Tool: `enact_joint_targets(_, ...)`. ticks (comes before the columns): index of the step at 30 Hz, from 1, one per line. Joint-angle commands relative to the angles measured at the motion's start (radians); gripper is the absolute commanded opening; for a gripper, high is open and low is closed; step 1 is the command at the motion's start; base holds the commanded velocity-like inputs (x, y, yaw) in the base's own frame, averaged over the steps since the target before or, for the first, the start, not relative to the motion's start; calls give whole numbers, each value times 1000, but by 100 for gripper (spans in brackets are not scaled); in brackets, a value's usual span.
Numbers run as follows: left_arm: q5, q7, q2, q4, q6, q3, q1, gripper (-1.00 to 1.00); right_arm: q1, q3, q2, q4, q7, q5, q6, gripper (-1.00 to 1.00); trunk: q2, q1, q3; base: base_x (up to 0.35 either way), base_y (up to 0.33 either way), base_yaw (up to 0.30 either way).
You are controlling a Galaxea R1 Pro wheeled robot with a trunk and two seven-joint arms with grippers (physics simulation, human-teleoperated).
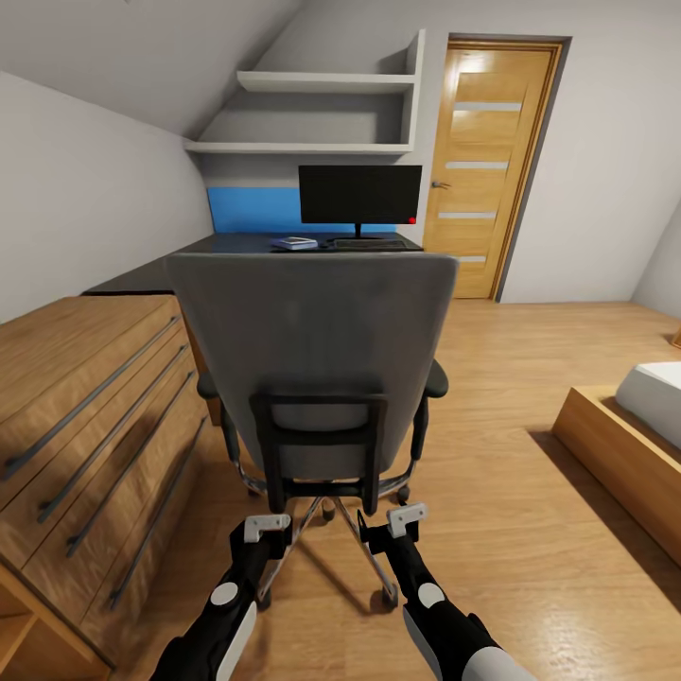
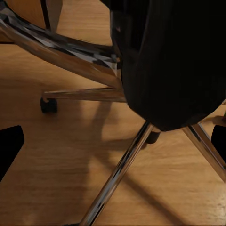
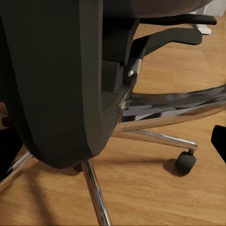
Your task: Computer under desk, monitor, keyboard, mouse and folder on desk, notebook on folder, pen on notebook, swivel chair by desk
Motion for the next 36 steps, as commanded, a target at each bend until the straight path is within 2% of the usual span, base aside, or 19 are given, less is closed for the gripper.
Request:
enact_joint_targets(1,-3,8,0,1,-4,-3,0,100,-1,0,0,1,-5,5,-2,100,0,0,-1,49,0,0)
enact_joint_targets(16,-3,11,-1,-1,-7,-19,0,100,-1,-1,0,-1,-6,5,-2,100,0,0,-1,13,0,0)
enact_joint_targets(36,-2,14,-1,0,-5,-23,0,100,-1,-2,0,-1,-6,4,-2,100,0,0,-1,100,0,0)
